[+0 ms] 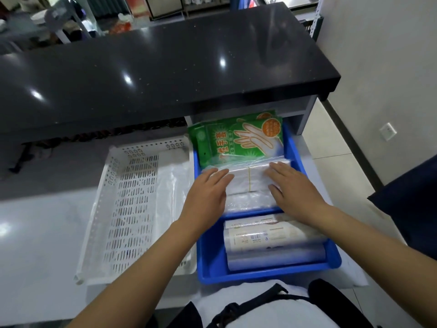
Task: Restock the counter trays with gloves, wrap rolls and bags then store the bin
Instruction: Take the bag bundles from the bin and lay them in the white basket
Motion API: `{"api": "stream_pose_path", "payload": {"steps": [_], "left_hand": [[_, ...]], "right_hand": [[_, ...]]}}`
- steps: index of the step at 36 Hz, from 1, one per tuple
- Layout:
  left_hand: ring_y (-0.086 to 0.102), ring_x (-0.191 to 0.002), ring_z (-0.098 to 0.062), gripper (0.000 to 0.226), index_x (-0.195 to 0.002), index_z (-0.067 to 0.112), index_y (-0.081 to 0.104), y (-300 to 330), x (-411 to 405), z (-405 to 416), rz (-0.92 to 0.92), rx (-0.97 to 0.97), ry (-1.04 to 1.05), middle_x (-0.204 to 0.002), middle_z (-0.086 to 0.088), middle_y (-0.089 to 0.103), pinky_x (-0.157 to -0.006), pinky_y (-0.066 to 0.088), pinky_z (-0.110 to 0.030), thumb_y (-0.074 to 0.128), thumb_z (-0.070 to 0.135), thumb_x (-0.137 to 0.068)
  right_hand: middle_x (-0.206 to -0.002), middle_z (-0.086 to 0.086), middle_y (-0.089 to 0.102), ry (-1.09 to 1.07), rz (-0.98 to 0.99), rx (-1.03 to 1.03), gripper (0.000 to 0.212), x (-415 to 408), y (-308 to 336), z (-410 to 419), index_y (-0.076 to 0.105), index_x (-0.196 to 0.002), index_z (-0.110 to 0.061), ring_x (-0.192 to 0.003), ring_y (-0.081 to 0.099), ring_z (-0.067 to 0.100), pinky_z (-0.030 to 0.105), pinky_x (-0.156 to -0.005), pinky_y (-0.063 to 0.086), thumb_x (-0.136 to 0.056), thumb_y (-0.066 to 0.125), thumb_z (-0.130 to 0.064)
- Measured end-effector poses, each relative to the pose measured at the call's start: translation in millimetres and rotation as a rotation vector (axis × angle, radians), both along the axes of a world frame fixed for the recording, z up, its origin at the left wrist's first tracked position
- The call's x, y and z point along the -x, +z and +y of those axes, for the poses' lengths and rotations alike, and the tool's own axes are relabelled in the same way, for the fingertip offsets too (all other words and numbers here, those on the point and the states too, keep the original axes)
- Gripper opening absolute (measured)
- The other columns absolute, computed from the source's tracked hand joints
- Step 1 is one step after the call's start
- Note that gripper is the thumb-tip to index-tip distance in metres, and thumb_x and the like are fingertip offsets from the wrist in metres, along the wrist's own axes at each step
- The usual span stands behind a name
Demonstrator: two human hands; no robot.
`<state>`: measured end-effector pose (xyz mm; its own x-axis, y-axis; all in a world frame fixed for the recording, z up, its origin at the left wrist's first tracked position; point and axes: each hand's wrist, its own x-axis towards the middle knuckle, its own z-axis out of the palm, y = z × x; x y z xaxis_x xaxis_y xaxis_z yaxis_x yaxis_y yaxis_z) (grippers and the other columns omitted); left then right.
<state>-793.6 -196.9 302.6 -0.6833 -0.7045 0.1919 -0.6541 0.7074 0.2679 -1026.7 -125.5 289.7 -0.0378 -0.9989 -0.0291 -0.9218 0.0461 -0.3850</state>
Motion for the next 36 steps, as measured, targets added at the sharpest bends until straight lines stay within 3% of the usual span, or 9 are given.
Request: {"api": "stream_pose_path", "payload": {"steps": [3, 6, 11, 16, 27, 31, 36], "left_hand": [[0.03, -0.147, -0.026, 0.048, -0.151, 0.015, 0.039, -8, 0, 4, -0.127, -0.111, 0.077, -0.158, -0.004, 0.037, -0.121, 0.016, -0.034, 0.04, 0.025, -0.104], [0.013, -0.152, -0.024, 0.053, -0.156, 0.015, 0.024, -14, -1, 2, -0.206, -0.151, 0.111, -0.165, -0.004, 0.018, -0.121, 0.003, -0.029, 0.03, 0.034, -0.106], [0.003, -0.154, -0.021, 0.053, -0.157, 0.018, 0.02, -16, 0, 1, -0.186, -0.313, 0.164, -0.167, 0.0, 0.01, -0.12, 0.003, -0.028, 0.028, 0.035, -0.107], [0.006, -0.153, -0.017, 0.051, -0.155, 0.021, 0.029, -10, 6, 2, -0.067, -0.456, 0.246, -0.165, 0.004, 0.017, -0.12, 0.007, -0.03, 0.037, 0.033, -0.106], [0.008, -0.153, -0.016, 0.047, -0.149, 0.026, 0.04, 14, 7, 10, 0.007, -0.503, 0.337, -0.163, 0.005, 0.023, -0.121, 0.011, -0.032, 0.047, 0.022, -0.103], [0.006, -0.152, -0.011, 0.051, -0.15, 0.03, 0.039, 33, -15, 42, 0.134, -0.486, 0.402, -0.163, 0.008, 0.022, -0.116, 0.007, -0.024, 0.052, 0.027, -0.101], [0.003, -0.152, -0.009, 0.061, -0.151, 0.033, 0.034, 49, -77, 112, 0.219, -0.431, 0.519, -0.162, 0.014, 0.017, -0.119, 0.008, -0.029, 0.059, 0.039, -0.096]], "right_hand": [[-0.158, 0.002, 0.035, -0.005, 0.0, -0.043, 0.05, 0, 2, -1, 0.042, -0.146, -0.02, -0.146, 0.028, 0.021, 0.04, -0.115, 0.031, -0.098, 0.048, -0.035], [-0.158, 0.001, 0.034, -0.002, 0.005, -0.049, 0.052, 0, 3, -1, 0.042, -0.145, -0.021, -0.146, 0.027, 0.02, 0.041, -0.115, 0.032, -0.097, 0.049, -0.04], [-0.158, 0.002, 0.035, -0.011, -0.036, -0.052, 0.047, 1, 4, -3, 0.044, -0.144, -0.019, -0.145, 0.028, 0.021, 0.042, -0.114, 0.032, -0.099, 0.044, -0.036], [-0.159, 0.002, 0.033, -0.01, -0.069, -0.057, 0.054, 4, 1, -2, 0.042, -0.146, -0.02, -0.147, 0.025, 0.021, 0.041, -0.114, 0.027, -0.097, 0.047, -0.044], [-0.158, -0.003, 0.033, -0.025, -0.301, -0.046, 0.059, 1, 14, 11, 0.04, -0.148, -0.028, -0.148, 0.023, 0.018, 0.043, -0.119, 0.02, -0.094, 0.052, -0.049], [-0.156, -0.007, 0.037, -0.017, -0.362, -0.027, 0.055, -21, 35, 30, 0.044, -0.145, -0.033, -0.146, 0.026, 0.015, 0.044, -0.119, 0.021, -0.093, 0.054, -0.049], [-0.151, 0.0, 0.046, 0.068, -0.389, 0.029, 0.052, -85, 60, 66, 0.054, -0.138, -0.026, -0.144, 0.033, 0.021, 0.048, -0.116, 0.027, -0.09, 0.062, -0.043]]}}
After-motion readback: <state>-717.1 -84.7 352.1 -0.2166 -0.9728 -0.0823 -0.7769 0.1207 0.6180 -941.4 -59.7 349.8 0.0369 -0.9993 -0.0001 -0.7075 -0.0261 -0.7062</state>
